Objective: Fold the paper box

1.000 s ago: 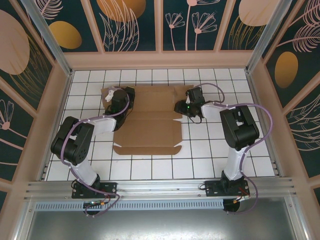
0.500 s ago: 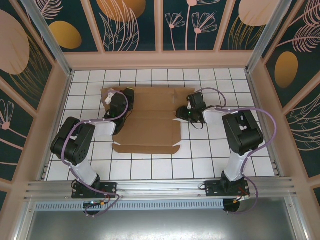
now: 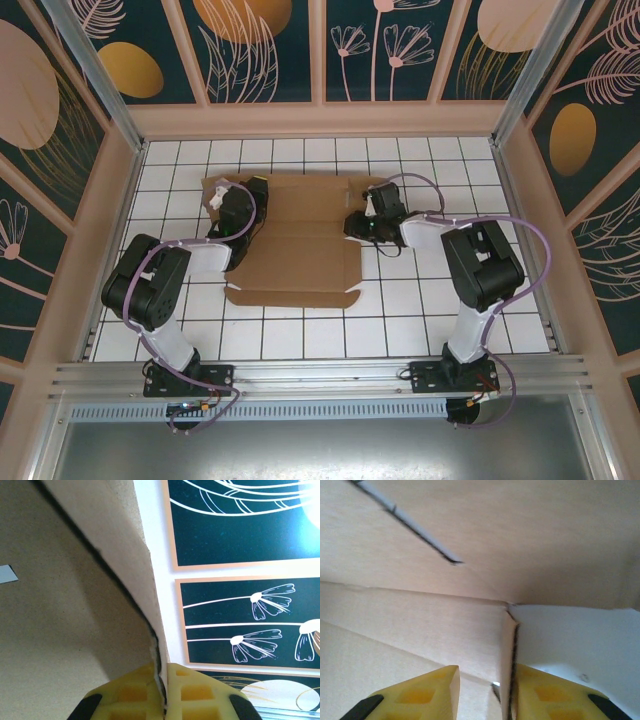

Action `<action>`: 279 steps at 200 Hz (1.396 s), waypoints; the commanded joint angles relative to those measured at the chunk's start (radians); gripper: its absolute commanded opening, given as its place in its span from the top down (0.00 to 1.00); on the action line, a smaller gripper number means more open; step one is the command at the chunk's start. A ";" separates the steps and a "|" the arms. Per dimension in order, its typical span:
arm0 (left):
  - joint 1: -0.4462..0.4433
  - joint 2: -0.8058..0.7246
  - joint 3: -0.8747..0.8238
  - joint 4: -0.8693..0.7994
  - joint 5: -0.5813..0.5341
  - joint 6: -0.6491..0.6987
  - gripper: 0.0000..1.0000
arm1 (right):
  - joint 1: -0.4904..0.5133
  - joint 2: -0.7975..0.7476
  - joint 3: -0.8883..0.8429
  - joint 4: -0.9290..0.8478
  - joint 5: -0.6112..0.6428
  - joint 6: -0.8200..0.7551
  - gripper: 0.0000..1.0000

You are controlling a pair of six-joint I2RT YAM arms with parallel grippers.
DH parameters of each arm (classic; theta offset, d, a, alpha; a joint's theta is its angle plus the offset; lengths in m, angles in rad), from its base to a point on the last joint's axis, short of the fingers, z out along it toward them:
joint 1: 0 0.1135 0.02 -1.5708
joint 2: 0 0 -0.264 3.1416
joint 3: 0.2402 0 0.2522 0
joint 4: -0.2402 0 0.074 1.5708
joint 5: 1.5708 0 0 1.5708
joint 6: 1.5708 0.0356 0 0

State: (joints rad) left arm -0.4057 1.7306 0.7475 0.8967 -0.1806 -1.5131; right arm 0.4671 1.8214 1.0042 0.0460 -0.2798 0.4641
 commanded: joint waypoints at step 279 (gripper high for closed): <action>0.004 -0.063 -0.020 -0.050 -0.045 0.031 1.00 | 0.187 -0.074 -0.123 0.295 0.291 -0.015 0.60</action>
State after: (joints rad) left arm -0.3946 1.6947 0.7383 0.8616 -0.1936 -1.5120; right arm 0.6411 1.8065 0.9180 0.2497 -0.0528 0.4286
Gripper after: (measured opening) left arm 0.050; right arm 0.401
